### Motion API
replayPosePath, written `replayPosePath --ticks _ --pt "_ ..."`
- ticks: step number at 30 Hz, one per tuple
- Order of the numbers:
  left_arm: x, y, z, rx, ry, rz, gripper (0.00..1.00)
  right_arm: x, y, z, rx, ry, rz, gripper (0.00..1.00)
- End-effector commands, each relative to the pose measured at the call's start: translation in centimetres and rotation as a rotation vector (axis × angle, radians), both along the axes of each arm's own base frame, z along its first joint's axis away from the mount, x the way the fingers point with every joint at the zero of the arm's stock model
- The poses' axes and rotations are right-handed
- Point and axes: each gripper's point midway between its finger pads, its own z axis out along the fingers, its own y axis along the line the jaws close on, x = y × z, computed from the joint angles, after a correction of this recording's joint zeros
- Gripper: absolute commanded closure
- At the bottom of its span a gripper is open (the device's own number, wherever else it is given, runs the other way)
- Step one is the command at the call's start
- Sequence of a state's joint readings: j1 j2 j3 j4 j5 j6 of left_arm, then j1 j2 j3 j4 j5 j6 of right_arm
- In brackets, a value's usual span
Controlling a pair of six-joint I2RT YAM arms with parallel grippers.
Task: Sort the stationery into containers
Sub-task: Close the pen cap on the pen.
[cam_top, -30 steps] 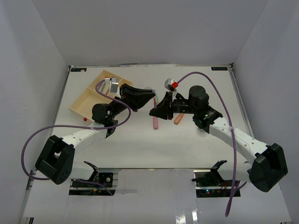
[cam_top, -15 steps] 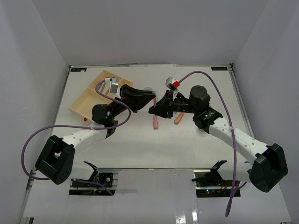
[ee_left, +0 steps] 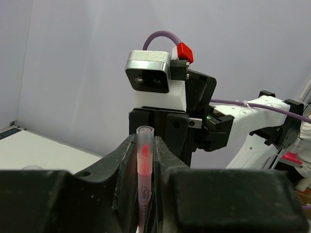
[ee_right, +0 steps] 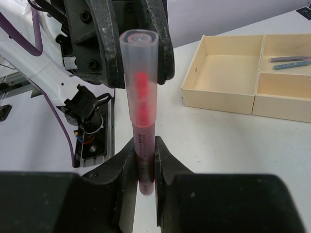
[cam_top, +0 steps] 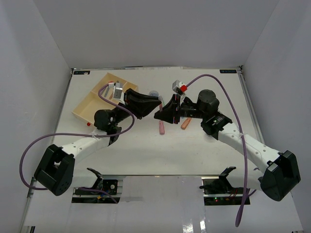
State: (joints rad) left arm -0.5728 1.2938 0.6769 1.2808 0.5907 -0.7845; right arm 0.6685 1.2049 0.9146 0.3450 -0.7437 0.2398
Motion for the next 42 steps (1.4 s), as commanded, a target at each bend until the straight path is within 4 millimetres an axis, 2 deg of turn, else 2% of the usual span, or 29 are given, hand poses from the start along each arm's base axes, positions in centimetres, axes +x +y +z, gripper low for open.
replayPosePath --ticks 1,2,5,6,9,11,12,16,17,19,22,23,24,31,37,42 --pt "-1.3 0.2 0.5 0.023 -0.024 -0.018 0.65 0.2 -0.6 4.0 0.080 -0.107 -0.032 0.92" --pt "-1.4 0.2 0.7 0.028 -0.033 -0.014 0.53 0.1 -0.6 3.8 0.078 -0.106 -0.033 0.92" --pt "-1.0 0.2 0.6 0.063 -0.025 0.013 0.35 0.1 -0.8 3.1 0.068 -0.096 -0.040 0.92" --pt "-0.9 0.3 0.5 0.083 -0.022 0.025 0.22 0.1 -0.8 2.9 0.064 -0.094 -0.044 0.92" --pt "-0.6 0.6 0.6 0.118 -0.001 0.064 0.02 0.1 -1.0 2.3 0.051 -0.095 -0.052 0.92" --pt "-0.3 0.8 1.2 0.135 -0.016 0.099 0.02 0.0 -1.1 2.0 0.043 -0.094 -0.052 0.92" --pt "0.3 0.7 0.4 0.173 0.023 0.115 0.02 0.0 -1.1 1.9 0.038 -0.094 -0.053 0.92" --pt "1.4 0.8 0.7 0.271 0.010 0.180 0.02 -0.1 -1.2 1.4 0.015 -0.095 -0.045 0.92" --pt "1.5 0.9 1.7 0.276 -0.012 0.190 0.02 -0.1 -1.3 1.0 -0.001 -0.085 -0.043 0.92" --pt "2.0 0.7 1.2 0.332 -0.001 0.193 0.02 -0.3 -1.4 1.0 -0.013 -0.093 -0.033 0.92" --pt "2.2 0.3 2.4 0.395 -0.030 0.179 0.02 -0.6 -1.5 0.8 -0.026 -0.094 -0.014 0.92" --pt "2.7 -0.1 2.0 0.424 -0.029 0.170 0.04 -0.6 -1.5 0.8 -0.028 -0.097 -0.009 0.92" --pt "2.5 -0.2 2.8 0.435 -0.037 0.158 0.05 -0.7 -1.5 0.7 -0.035 -0.091 -0.002 0.92" --pt "1.8 -1.7 2.4 0.471 -0.048 0.030 0.21 -1.2 -1.5 1.1 -0.040 -0.092 0.052 0.92" --pt "1.8 -2.4 1.2 0.488 -0.015 -0.029 0.28 -1.3 -1.4 1.3 -0.039 -0.093 0.061 0.92" --pt "1.6 -2.7 1.3 0.476 -0.010 -0.062 0.32 -1.2 -1.4 1.3 -0.041 -0.091 0.064 0.92"
